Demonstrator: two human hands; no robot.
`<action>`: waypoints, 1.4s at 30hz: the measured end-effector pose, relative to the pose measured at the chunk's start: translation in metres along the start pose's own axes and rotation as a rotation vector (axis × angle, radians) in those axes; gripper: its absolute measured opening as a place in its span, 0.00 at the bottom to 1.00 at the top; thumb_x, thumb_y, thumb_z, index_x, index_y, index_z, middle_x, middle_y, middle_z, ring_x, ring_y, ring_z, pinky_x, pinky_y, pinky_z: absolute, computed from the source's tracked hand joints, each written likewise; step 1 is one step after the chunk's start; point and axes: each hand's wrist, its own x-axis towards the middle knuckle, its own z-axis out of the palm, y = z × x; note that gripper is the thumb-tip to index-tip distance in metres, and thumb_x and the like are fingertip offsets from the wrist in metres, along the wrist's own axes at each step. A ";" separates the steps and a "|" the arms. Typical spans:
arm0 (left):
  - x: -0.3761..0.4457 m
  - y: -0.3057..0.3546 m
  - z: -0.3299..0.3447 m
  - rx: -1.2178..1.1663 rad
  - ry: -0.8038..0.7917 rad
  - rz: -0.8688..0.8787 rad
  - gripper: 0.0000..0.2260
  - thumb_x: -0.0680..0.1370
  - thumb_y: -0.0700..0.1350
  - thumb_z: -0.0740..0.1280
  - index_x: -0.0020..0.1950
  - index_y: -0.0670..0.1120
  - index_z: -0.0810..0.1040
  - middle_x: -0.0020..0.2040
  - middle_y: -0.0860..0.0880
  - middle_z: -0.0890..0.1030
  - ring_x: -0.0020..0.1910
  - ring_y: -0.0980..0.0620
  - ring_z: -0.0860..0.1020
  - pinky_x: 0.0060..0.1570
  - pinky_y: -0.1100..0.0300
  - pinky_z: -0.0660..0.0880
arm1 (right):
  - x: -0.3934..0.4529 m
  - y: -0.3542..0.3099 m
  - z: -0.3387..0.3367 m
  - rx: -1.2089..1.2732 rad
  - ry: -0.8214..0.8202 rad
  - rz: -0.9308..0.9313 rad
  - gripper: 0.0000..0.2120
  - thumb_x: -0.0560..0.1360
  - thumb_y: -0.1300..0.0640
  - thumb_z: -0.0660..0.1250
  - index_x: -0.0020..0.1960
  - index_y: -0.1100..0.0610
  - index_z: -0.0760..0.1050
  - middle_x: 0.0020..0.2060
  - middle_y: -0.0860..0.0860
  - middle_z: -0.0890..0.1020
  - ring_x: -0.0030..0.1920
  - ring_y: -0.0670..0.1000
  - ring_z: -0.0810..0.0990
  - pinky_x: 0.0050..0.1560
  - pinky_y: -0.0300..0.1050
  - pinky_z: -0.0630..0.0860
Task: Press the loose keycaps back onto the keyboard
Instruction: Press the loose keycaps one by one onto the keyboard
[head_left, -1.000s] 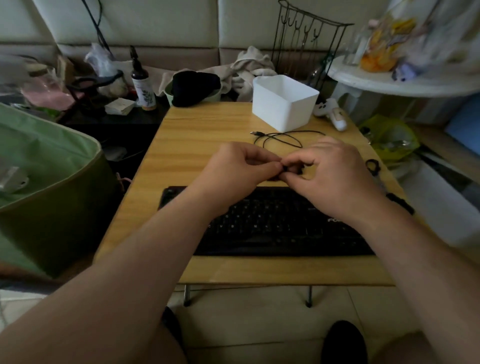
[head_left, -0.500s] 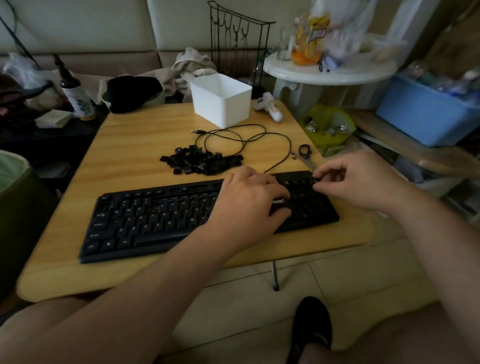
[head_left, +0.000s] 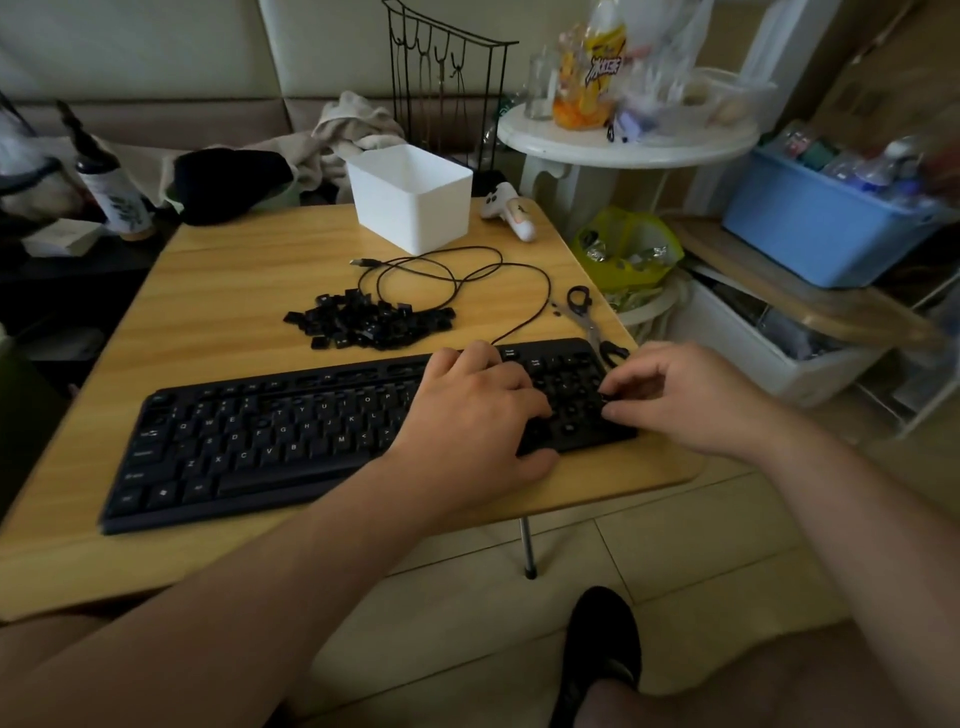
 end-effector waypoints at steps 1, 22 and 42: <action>-0.001 -0.002 -0.001 0.003 -0.009 0.002 0.22 0.74 0.70 0.62 0.60 0.61 0.83 0.56 0.60 0.81 0.61 0.50 0.71 0.61 0.49 0.66 | -0.001 0.000 0.001 0.003 0.000 -0.003 0.10 0.71 0.51 0.80 0.50 0.41 0.85 0.49 0.39 0.82 0.49 0.39 0.81 0.55 0.45 0.81; 0.002 0.001 0.001 0.048 -0.059 0.015 0.28 0.76 0.69 0.59 0.76 0.66 0.67 0.52 0.53 0.72 0.57 0.48 0.70 0.59 0.48 0.68 | 0.016 -0.022 -0.001 -0.304 -0.108 -0.077 0.08 0.74 0.48 0.77 0.53 0.40 0.85 0.47 0.41 0.77 0.48 0.43 0.76 0.51 0.49 0.78; 0.003 0.010 -0.001 0.093 -0.097 0.032 0.23 0.78 0.63 0.56 0.74 0.68 0.70 0.50 0.51 0.65 0.54 0.45 0.69 0.54 0.47 0.65 | 0.026 -0.037 0.006 -0.252 -0.142 0.101 0.08 0.71 0.59 0.79 0.40 0.47 0.85 0.40 0.42 0.84 0.44 0.45 0.81 0.46 0.45 0.80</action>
